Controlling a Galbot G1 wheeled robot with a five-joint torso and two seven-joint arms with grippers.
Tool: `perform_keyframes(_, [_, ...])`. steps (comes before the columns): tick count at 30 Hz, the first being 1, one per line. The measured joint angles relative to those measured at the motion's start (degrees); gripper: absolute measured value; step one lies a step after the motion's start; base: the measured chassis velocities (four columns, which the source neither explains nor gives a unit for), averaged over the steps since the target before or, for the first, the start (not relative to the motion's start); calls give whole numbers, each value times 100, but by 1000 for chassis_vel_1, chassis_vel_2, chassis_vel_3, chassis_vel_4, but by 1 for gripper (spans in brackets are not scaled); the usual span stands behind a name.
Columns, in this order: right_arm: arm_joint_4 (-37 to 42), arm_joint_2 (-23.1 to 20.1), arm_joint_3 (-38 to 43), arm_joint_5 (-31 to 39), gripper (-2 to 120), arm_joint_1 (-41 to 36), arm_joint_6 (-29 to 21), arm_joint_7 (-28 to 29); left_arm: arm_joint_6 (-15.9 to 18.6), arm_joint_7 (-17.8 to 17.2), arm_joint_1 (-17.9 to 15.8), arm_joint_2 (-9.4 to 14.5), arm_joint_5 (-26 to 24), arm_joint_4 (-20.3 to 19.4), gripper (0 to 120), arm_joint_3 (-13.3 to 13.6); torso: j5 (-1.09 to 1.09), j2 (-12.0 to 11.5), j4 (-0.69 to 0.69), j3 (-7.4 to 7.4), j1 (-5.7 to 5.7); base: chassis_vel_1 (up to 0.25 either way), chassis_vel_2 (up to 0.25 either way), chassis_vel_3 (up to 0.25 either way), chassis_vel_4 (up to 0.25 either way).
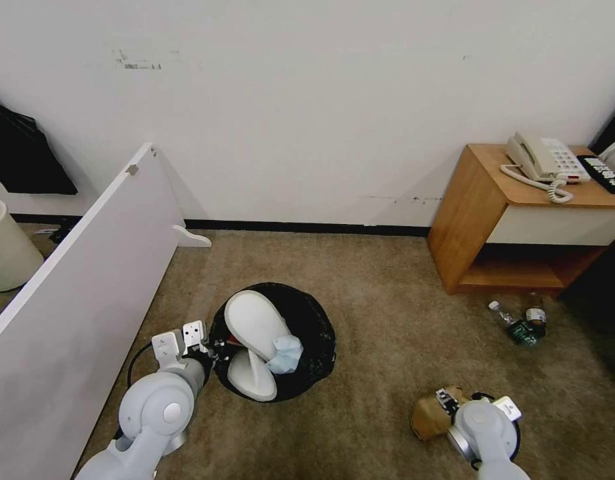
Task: Pick up the trash bin, then pick up the garbage from the floor and place it into the trash bin.
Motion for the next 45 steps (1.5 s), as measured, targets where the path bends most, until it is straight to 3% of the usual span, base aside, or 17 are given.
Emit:
perform_keyframes(24, [-190,157,-462,-241,100,259,84,-18,-44,48,-3,-45,10,49,0,-92,2,0,0,0,0,0,0,0,0])
perform_keyframes(26, [-174,158,-500,-249,95,265,85,-17,-46,48,-1,-47,12,49,0,-106,1,0,0,0,0,0,0,0,0])
perform_keyframes(30, [-58,134,-593,-257,74,246,85,-16,-53,48,-1,-48,12,49,0,-134,1,0,0,0,0,0,0,0,0])
perform_keyframes(33, [10,120,-619,-252,68,220,84,-15,-55,48,-1,-55,12,48,0,-135,1,0,0,0,0,0,0,0,0])
perform_keyframes(35, [134,97,-652,-237,57,175,85,-13,-57,48,-3,-76,20,48,0,-134,1,0,0,-1,0,0,0,0,0])
perform_keyframes(39, [245,73,-685,-233,48,129,84,-2,-59,47,-6,-87,29,46,0,-125,1,0,0,-1,0,0,0,0,0])
perform_keyframes(44, [539,8,-739,-197,25,25,75,57,-61,47,-5,-112,53,39,0,-111,1,0,0,-1,0,0,0,0,0])
perform_keyframes(45, [539,8,-739,-197,25,25,75,57,-61,47,-5,-112,53,39,0,-111,1,0,0,-1,0,0,0,0,0])
